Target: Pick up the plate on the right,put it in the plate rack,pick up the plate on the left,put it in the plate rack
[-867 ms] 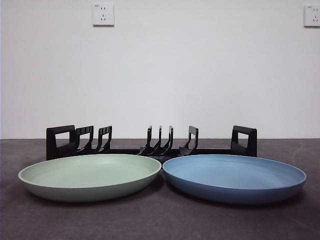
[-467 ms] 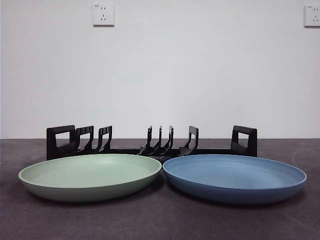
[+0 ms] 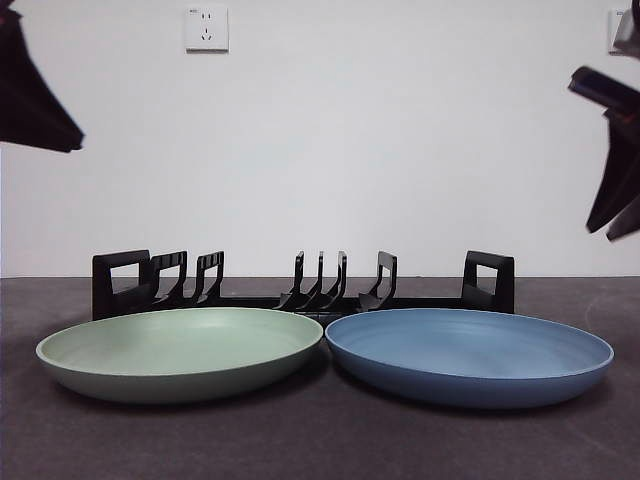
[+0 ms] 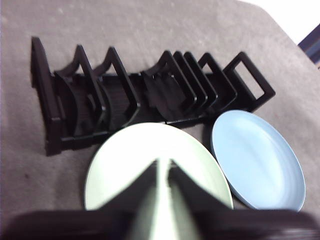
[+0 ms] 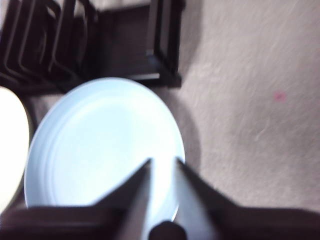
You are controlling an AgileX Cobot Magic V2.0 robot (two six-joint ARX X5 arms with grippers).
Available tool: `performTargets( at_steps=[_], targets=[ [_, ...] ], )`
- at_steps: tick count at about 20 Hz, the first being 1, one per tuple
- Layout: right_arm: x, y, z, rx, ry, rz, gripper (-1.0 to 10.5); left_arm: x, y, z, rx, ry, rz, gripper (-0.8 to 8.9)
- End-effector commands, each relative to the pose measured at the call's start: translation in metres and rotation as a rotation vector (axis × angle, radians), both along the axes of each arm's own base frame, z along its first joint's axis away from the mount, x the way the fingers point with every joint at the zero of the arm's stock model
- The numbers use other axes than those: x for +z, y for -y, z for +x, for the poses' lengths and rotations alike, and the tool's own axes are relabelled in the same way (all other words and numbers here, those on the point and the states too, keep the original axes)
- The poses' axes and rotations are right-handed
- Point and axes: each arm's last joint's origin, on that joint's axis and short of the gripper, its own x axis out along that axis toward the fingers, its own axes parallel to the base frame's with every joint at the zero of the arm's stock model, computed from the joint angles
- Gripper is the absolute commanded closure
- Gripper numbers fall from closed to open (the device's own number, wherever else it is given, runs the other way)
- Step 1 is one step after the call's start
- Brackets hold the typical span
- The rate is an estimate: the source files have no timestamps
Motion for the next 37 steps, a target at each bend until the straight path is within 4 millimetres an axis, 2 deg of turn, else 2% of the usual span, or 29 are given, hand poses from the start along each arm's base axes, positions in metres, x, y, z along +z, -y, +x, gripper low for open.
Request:
performTargets(
  at_steps=[1, 8, 15, 18, 19, 23, 30, 33, 37],
  targets=[
    [-0.004, -0.001, 0.005, 0.01, -0.016, -0.007, 7.2, 0.005, 0.005, 0.001, -0.032, 0.024, 0.012, 4.96],
    [-0.04, -0.004, 0.024, 0.04, -0.144, -0.009, 7.3, 0.029, 0.032, -0.003, -0.145, 0.108, 0.035, 4.98],
    [-0.073, -0.006, 0.037, 0.042, -0.256, -0.019, 7.4, 0.03, 0.062, -0.014, -0.211, 0.138, 0.11, 4.98],
    [-0.077, -0.006, 0.037, 0.041, -0.274, -0.023, 9.7, 0.027, 0.072, -0.016, -0.241, 0.135, 0.135, 4.98],
    [-0.077, -0.006, 0.037, 0.039, -0.274, -0.022, 9.6, 0.026, 0.076, -0.017, -0.263, 0.137, 0.144, 4.98],
    [-0.072, -0.005, 0.034, 0.03, -0.277, -0.019, 9.6, 0.019, 0.089, -0.021, -0.319, 0.122, 0.19, 4.98],
    [-0.032, -0.005, 0.02, -0.005, -0.232, 0.016, 9.6, 0.009, 0.122, -0.049, -0.583, 0.258, 0.431, 4.98],
    [-0.013, -0.013, 0.02, 0.033, -0.259, 0.014, 9.6, 0.007, 0.136, -0.063, -0.654, 0.351, 0.543, 4.98],
    [0.009, -0.037, 0.022, 0.13, -0.231, 0.023, 9.6, 0.007, 0.149, -0.082, -0.701, 0.514, 0.747, 4.98]
  ],
)
